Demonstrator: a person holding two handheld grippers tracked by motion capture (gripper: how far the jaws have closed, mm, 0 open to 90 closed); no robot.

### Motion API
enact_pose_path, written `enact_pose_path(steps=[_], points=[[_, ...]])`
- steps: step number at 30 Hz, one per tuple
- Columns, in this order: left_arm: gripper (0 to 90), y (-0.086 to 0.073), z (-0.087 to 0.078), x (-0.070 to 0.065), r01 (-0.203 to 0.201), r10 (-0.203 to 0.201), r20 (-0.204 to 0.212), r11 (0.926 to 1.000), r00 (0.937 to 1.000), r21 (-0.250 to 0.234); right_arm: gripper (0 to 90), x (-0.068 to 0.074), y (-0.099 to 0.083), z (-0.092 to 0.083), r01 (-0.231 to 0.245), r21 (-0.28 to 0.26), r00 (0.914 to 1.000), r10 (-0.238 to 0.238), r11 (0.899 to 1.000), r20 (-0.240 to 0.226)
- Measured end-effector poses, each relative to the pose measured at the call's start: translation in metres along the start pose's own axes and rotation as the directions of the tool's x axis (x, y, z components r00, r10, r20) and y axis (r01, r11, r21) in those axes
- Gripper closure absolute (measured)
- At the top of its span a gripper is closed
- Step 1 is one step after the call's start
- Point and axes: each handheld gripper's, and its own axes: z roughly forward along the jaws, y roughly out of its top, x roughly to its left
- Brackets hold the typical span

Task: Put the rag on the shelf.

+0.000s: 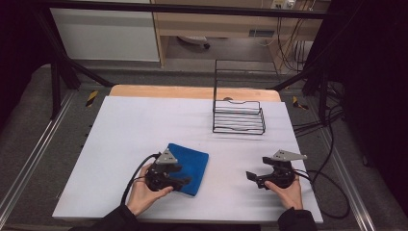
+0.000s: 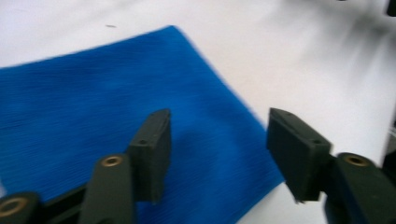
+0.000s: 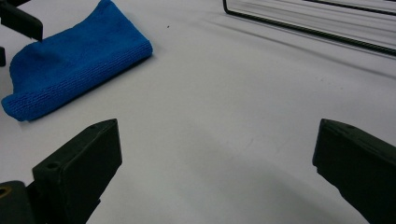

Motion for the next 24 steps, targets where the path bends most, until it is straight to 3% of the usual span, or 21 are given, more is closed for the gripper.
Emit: enact_pose_path(steps=[5, 10, 12, 16, 19, 21, 22, 24], points=[[32.4, -0.008, -0.019, 0.025, 0.025, -0.025, -0.089, 0.9997, 0.9958, 0.007, 4.0, 0.007, 0.004, 0.003, -0.005, -0.004, 0.9999, 0.005, 1.000, 0.013], [38.9, -0.025, -0.031, 0.043, 0.062, -0.059, -0.121, 0.9978, 0.9909, 0.025, 7.8, 0.021, 0.011, 0.010, -0.011, -0.012, 0.9999, 0.012, 1.000, 0.008], [43.4, -0.028, -0.032, 0.046, 0.068, -0.063, -0.125, 0.9971, 0.9902, 0.034, 8.1, 0.025, 0.013, 0.013, -0.018, -0.009, 0.9998, 0.018, 1.000, 0.002], [52.5, -0.036, -0.030, 0.051, 0.098, -0.090, -0.120, 0.9935, 0.9887, 0.058, 9.2, 0.050, 0.022, 0.032, -0.012, 0.013, 0.9999, 0.012, 1.000, 0.004], [59.7, -0.039, -0.026, 0.053, 0.110, -0.101, -0.110, 0.9907, 0.9888, 0.081, 10.1, 0.068, 0.026, 0.046, -0.019, 0.034, 0.9994, 0.020, 0.999, -0.027], [63.4, -0.040, -0.024, 0.053, 0.109, -0.099, -0.108, 0.9903, 0.9891, 0.086, 13.0, 0.081, 0.028, 0.055, 0.001, 0.059, 0.9984, 0.002, 0.998, -0.056], [64.5, -0.040, -0.024, 0.053, 0.109, -0.099, -0.108, 0.9903, 0.9891, 0.086, 13.0, 0.081, 0.028, 0.055, 0.001, 0.059, 0.9984, 0.002, 0.998, -0.056], [69.1, -0.040, -0.022, 0.053, 0.112, -0.103, -0.102, 0.9900, 0.9895, 0.086, 18.5, 0.098, 0.030, 0.069, 0.015, 0.078, 0.9967, -0.009, 0.997, -0.080]])
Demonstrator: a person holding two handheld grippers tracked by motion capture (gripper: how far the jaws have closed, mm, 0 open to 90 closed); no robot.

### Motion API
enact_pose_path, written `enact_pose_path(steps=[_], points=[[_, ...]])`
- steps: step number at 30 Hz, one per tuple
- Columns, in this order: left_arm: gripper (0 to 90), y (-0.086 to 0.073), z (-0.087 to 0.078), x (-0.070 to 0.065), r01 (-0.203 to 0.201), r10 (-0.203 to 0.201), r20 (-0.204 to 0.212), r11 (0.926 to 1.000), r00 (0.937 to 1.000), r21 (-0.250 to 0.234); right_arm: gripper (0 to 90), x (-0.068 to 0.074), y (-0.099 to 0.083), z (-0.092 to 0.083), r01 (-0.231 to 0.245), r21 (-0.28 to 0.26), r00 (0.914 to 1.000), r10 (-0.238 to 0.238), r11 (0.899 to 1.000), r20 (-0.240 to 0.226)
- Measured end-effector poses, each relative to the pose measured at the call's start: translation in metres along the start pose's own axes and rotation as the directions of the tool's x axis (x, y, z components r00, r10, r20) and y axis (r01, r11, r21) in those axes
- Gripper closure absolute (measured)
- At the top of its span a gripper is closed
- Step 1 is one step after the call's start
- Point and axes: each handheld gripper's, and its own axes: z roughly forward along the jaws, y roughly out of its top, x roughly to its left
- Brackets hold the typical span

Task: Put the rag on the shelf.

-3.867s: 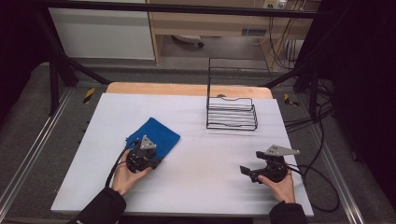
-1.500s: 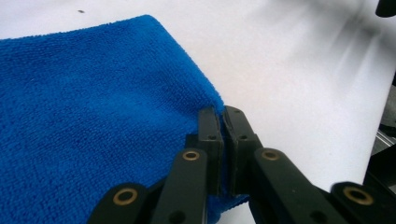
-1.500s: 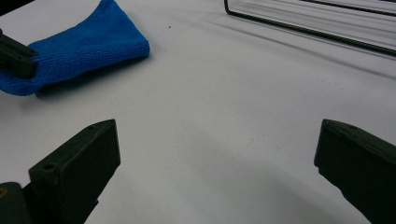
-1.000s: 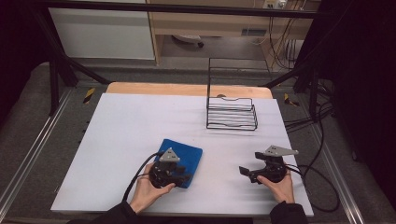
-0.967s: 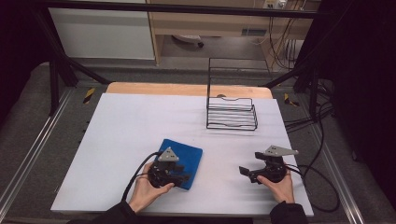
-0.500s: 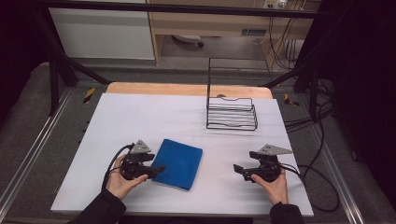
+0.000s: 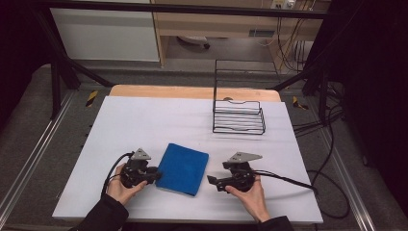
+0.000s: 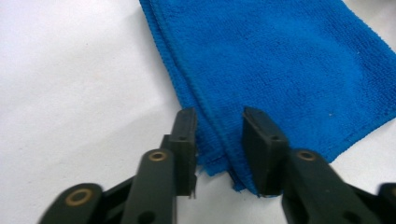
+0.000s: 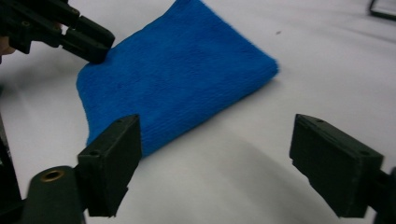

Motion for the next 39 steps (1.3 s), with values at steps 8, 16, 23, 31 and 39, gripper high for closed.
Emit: enact_pose_path(steps=[8, 16, 23, 31, 39], points=[[79.6, -0.001, 0.005, -0.004, 0.002, -0.002, -0.004, 1.0000, 1.0000, 0.006, 28.6, 0.026, 0.000, 0.030, 0.012, 0.053, 0.9999, -0.012, 0.999, -0.006], [85.6, -0.001, 0.005, -0.005, 0.009, -0.009, -0.001, 0.9999, 1.0000, 0.011, 45.4, 0.039, -0.004, 0.044, -0.045, 0.062, 0.9988, 0.044, 0.997, 0.023], [85.3, -0.002, 0.005, -0.006, 0.011, -0.011, -0.005, 0.9999, 0.9999, 0.005, 57.1, 0.043, -0.008, 0.046, -0.083, 0.055, 0.9961, 0.081, 0.995, 0.036], [82.6, -0.002, 0.004, -0.006, 0.007, -0.007, -0.008, 0.9999, 0.9999, -0.008, 81.0, 0.046, -0.009, 0.048, -0.097, 0.067, 0.9949, 0.095, 0.993, 0.032], [64.2, 0.000, -0.009, -0.006, 0.007, -0.006, 0.006, 0.9956, 1.0000, -0.093, 86.2, 0.042, -0.003, 0.040, -0.101, 0.068, 0.9948, 0.100, 0.993, 0.017]])
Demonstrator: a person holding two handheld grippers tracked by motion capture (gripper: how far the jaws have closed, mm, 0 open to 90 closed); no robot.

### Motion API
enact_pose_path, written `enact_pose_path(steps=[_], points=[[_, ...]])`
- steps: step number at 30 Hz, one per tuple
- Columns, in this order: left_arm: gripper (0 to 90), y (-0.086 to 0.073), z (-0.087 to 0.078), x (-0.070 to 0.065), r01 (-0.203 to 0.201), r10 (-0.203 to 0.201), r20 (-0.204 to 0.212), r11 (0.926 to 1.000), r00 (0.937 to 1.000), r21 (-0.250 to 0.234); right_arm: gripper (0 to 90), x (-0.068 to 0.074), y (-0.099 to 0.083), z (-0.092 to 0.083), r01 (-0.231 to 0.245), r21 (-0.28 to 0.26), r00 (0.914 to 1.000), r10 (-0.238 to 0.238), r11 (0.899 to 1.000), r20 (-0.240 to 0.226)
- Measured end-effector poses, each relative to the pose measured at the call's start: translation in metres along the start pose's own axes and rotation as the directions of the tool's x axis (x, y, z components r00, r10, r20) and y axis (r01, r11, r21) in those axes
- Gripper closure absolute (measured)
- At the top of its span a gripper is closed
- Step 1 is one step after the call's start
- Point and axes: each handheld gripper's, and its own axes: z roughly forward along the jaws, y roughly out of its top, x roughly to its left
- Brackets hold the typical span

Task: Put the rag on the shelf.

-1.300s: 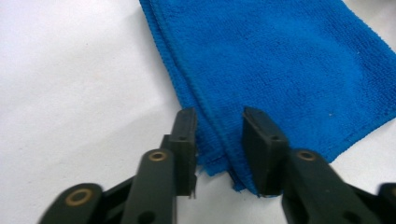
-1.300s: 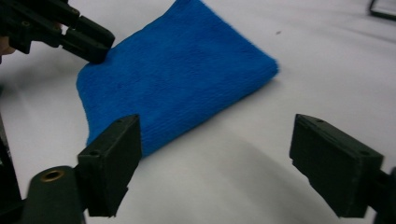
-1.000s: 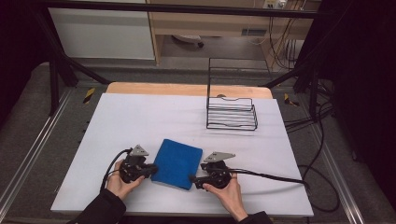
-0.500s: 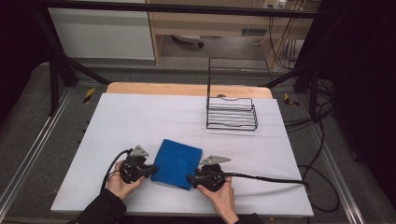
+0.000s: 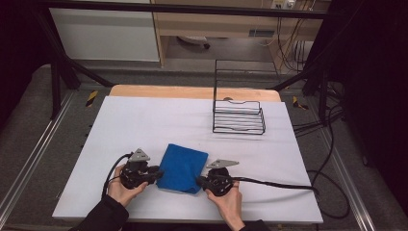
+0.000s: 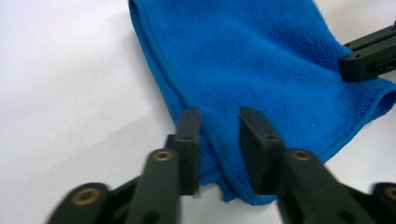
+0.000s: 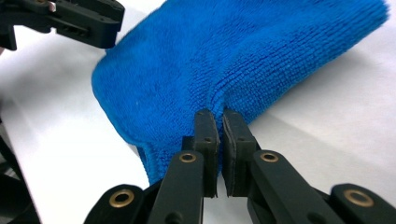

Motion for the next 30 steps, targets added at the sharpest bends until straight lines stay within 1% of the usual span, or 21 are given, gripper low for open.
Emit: enact_pose_path(steps=[1, 2, 3, 4, 5, 6, 8, 9, 10, 11, 13, 15, 19, 20, 22, 24, 25, 26, 27, 29, 30], points=[[61.0, 0.000, 0.000, 0.000, 0.000, 0.000, 0.000, 1.0000, 1.0000, 0.000, 86.2, 0.000, 0.000, 0.000, 0.000, 0.000, 1.0000, 0.000, 1.000, 0.000], [61.0, 0.000, -0.001, 0.000, 0.001, -0.001, 0.001, 1.0000, 1.0000, -0.009, 86.2, -0.002, 0.001, -0.003, -0.007, 0.000, 1.0000, 0.007, 1.000, -0.002], [58.0, 0.000, -0.002, 0.000, 0.003, -0.003, -0.002, 0.9999, 1.0000, -0.017, 86.3, -0.004, 0.002, -0.005, -0.004, -0.001, 1.0000, 0.004, 1.000, 0.000], [53.2, 0.000, -0.004, 0.001, 0.006, -0.006, -0.003, 0.9997, 1.0000, -0.025, 86.3, -0.008, 0.004, -0.012, -0.014, 0.000, 0.9999, 0.014, 1.000, -0.001], [51.3, 0.000, -0.004, 0.001, 0.006, -0.006, -0.003, 0.9997, 1.0000, -0.025, 86.3, -0.008, 0.004, -0.012, -0.014, 0.000, 0.9999, 0.014, 1.000, -0.001], [49.3, 0.000, -0.004, 0.002, 0.012, -0.012, -0.003, 0.9993, 0.9999, -0.036, 86.3, -0.013, 0.005, -0.018, -0.014, 0.003, 0.9999, 0.014, 1.000, 0.003], [45.5, 0.001, -0.004, 0.002, 0.015, -0.015, -0.003, 0.9991, 0.9999, -0.039, 86.3, -0.019, 0.006, -0.024, -0.012, 0.018, 0.9999, 0.012, 1.000, 0.004], [45.5, 0.001, -0.005, 0.002, 0.015, -0.015, -0.003, 0.9991, 0.9999, -0.039, 86.3, -0.019, 0.006, -0.024, -0.012, 0.018, 0.9999, 0.012, 1.000, 0.004], [41.5, 0.001, -0.004, 0.001, 0.014, -0.015, -0.008, 0.9990, 0.9999, -0.043, 86.1, -0.024, 0.006, -0.029, -0.007, 0.043, 1.0000, 0.007, 0.999, 0.004], [39.1, 0.001, -0.004, 0.001, 0.011, -0.011, -0.009, 0.9990, 0.9999, -0.044, 86.0, -0.026, 0.005, -0.031, -0.006, 0.044, 1.0000, 0.006, 0.999, 0.005], [33.7, 0.001, -0.003, 0.000, 0.007, -0.007, -0.011, 0.9990, 0.9999, -0.043, 85.6, -0.030, 0.004, -0.034, 0.030, 0.069, 0.9992, -0.031, 0.997, 0.026], [28.6, 0.002, -0.001, -0.001, -0.005, 0.004, -0.013, 0.9991, 0.9999, -0.042, 85.5, -0.034, 0.003, -0.037, 0.057, 0.067, 0.9972, -0.060, 0.996, 0.044], [18.9, 0.003, 0.002, -0.003, -0.013, 0.013, -0.008, 0.9995, 0.9999, -0.027, 84.1, -0.037, 0.000, -0.037, 0.054, 0.074, 0.9973, -0.057, 0.996, 0.046], [16.3, 0.003, 0.002, -0.003, -0.013, 0.013, -0.008, 0.9995, 0.9999, -0.027, 82.9, -0.037, -0.001, -0.036, 0.062, 0.073, 0.9966, -0.066, 0.995, 0.049], [13.6, 0.005, 0.002, -0.003, -0.011, 0.011, -0.007, 0.9995, 0.9999, -0.029, 77.8, -0.037, -0.001, -0.037, 0.067, 0.070, 0.9964, -0.071, 0.995, 0.047], [10.7, 0.011, 0.001, -0.001, 0.000, 0.000, -0.007, 0.9993, 1.0000, -0.037, 71.1, -0.038, 0.000, -0.040, 0.087, 0.055, 0.9947, -0.090, 0.995, 0.049], [9.8, 0.011, 0.001, -0.001, 0.000, 0.000, -0.007, 0.9993, 1.0000, -0.037, 64.8, -0.040, 0.001, -0.042, 0.112, 0.030, 0.9921, -0.114, 0.993, 0.052], [9.2, 0.016, 0.002, 0.000, 0.002, -0.003, -0.006, 0.9994, 1.0000, -0.033, 59.3, -0.041, 0.003, -0.046, 0.129, -0.002, 0.9898, -0.129, 0.992, 0.060], [8.9, 0.020, 0.003, 0.001, 0.003, -0.004, -0.009, 0.9995, 1.0000, -0.032, 53.5, -0.043, 0.005, -0.049, 0.141, -0.031, 0.9884, -0.139, 0.989, 0.060], [8.9, 0.027, 0.005, 0.002, 0.005, -0.006, -0.019, 0.9996, 0.9998, -0.027, 37.5, -0.049, 0.009, -0.055, 0.156, -0.096, 0.9867, -0.151, 0.983, 0.061], [8.9, 0.030, 0.006, 0.003, 0.003, -0.003, -0.024, 0.9997, 0.9997, -0.023, 33.1, -0.052, 0.010, -0.058, 0.161, -0.115, 0.9859, -0.155, 0.980, 0.065]])
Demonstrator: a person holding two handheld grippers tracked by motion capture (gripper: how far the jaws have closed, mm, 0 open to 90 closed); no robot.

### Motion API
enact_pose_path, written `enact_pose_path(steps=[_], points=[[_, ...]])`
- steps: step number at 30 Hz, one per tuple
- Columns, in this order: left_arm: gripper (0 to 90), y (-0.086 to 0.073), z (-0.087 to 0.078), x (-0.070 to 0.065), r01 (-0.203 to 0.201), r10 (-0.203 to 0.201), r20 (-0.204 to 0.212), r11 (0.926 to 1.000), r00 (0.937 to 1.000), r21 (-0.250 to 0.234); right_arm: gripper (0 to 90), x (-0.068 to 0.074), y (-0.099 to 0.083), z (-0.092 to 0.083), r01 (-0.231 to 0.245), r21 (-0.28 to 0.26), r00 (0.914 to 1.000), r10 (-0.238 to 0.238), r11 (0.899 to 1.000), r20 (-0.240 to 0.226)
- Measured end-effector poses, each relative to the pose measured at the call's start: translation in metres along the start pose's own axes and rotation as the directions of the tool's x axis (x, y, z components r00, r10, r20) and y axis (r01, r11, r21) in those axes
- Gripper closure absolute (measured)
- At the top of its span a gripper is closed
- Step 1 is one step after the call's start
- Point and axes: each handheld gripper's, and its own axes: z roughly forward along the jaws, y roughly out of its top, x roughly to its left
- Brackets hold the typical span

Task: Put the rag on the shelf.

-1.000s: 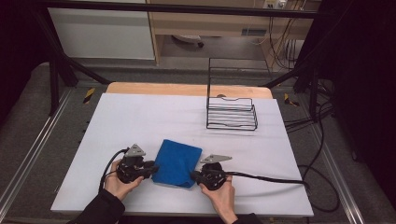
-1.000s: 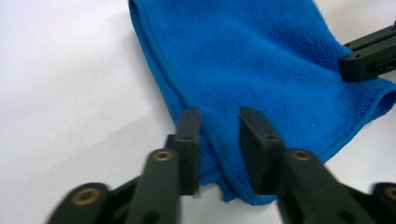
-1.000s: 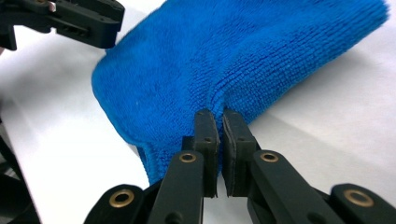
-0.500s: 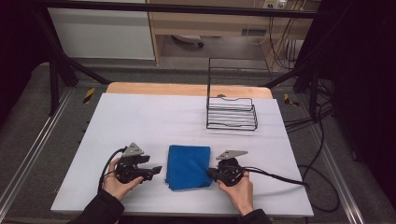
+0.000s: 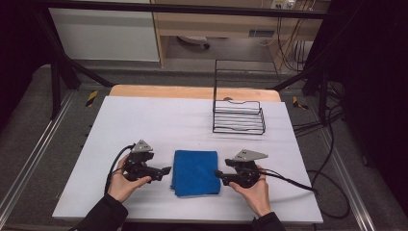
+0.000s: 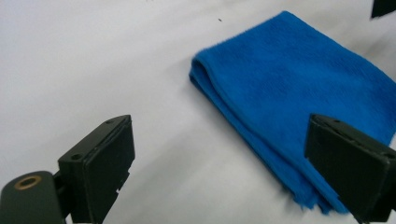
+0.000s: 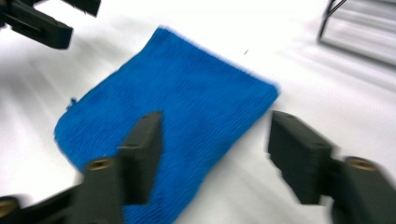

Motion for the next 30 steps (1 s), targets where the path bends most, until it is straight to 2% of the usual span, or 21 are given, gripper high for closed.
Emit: enact_pose_path(steps=[1, 2, 4, 5, 7, 8, 11, 14, 15, 16, 17, 18, 20, 22, 24, 30], points=[[8.9, 0.000, 0.000, 0.000, 0.000, 0.000, 0.000, 1.0000, 1.0000, 0.000, 29.5, -0.003, 0.001, -0.002, -0.002, -0.005, 1.0000, 0.002, 1.000, -0.004], [9.7, 0.007, 0.003, 0.002, 0.000, -0.001, -0.019, 1.0000, 0.9998, -0.009, 24.5, -0.007, 0.002, -0.003, -0.004, -0.010, 1.0000, 0.004, 1.000, -0.009], [14.4, 0.011, 0.006, 0.004, 0.008, -0.009, -0.019, 0.9999, 0.9998, -0.014, 15.5, -0.014, 0.002, -0.004, -0.013, -0.010, 0.9998, 0.013, 1.000, -0.013], [16.7, 0.014, 0.009, 0.005, 0.010, -0.011, -0.024, 0.9998, 0.9997, -0.015, 13.5, -0.017, 0.002, -0.003, -0.016, -0.007, 0.9998, 0.015, 1.000, -0.015], [22.9, 0.022, 0.021, 0.010, 0.048, -0.049, -0.037, 0.9988, 0.9981, -0.013, 11.0, -0.023, -0.001, -0.002, -0.028, -0.008, 0.9995, 0.027, 1.000, -0.015], [26.3, 0.024, 0.025, 0.011, 0.051, -0.052, -0.044, 0.9986, 0.9977, -0.015, 9.9, -0.025, -0.003, -0.002, -0.033, -0.006, 0.9994, 0.033, 0.999, -0.014], [29.7, 0.027, 0.034, 0.011, 0.060, -0.061, -0.055, 0.9982, 0.9966, -0.007, 9.0, -0.028, -0.006, 0.000, -0.046, -0.003, 0.9988, 0.045, 0.999, -0.016], [39.9, 0.029, 0.046, 0.012, 0.061, -0.061, -0.059, 0.9981, 0.9964, 0.010, 8.6, -0.028, -0.009, 0.000, -0.050, 0.004, 0.9985, 0.050, 0.999, -0.021], [39.9, 0.029, 0.049, 0.012, 0.061, -0.060, -0.059, 0.9980, 0.9965, 0.015, 8.6, -0.028, -0.009, 0.000, -0.050, 0.004, 0.9985, 0.050, 0.999, -0.021], [45.2, 0.029, 0.052, 0.011, 0.061, -0.060, -0.060, 0.9979, 0.9964, 0.021, 9.2, -0.027, -0.009, 0.000, -0.050, -0.007, 0.9984, 0.050, 0.999, -0.027], [45.2, 0.029, 0.055, 0.010, 0.063, -0.062, -0.055, 0.9977, 0.9966, 0.024, 9.2, -0.027, -0.009, 0.000, -0.050, -0.007, 0.9984, 0.050, 0.999, -0.027], [50.5, 0.029, 0.057, 0.009, 0.064, -0.063, -0.048, 0.9975, 0.9969, 0.028, 9.5, -0.027, -0.009, 0.001, -0.055, -0.008, 0.9980, 0.055, 0.998, -0.032], [54.7, 0.030, 0.062, 0.007, 0.051, -0.049, -0.053, 0.9980, 0.9974, 0.038, 9.7, -0.027, -0.009, 0.001, -0.055, -0.007, 0.9979, 0.055, 0.998, -0.033], [56.4, 0.030, 0.066, 0.007, 0.062, -0.060, -0.052, 0.9974, 0.9968, 0.037, 9.7, -0.027, -0.009, 0.001, -0.060, -0.005, 0.9977, 0.059, 0.998, -0.034], [63.6, 0.031, 0.068, 0.009, 0.072, -0.070, -0.050, 0.9967, 0.9963, 0.037, 9.9, -0.027, -0.009, 0.001, -0.061, -0.007, 0.9974, 0.061, 0.998, -0.038], [72.8, 0.030, 0.075, 0.007, 0.068, -0.066, -0.036, 0.9959, 0.9972, 0.060, 9.7, -0.028, -0.007, 0.002, -0.073, -0.010, 0.9963, 0.072, 0.997, -0.047]])
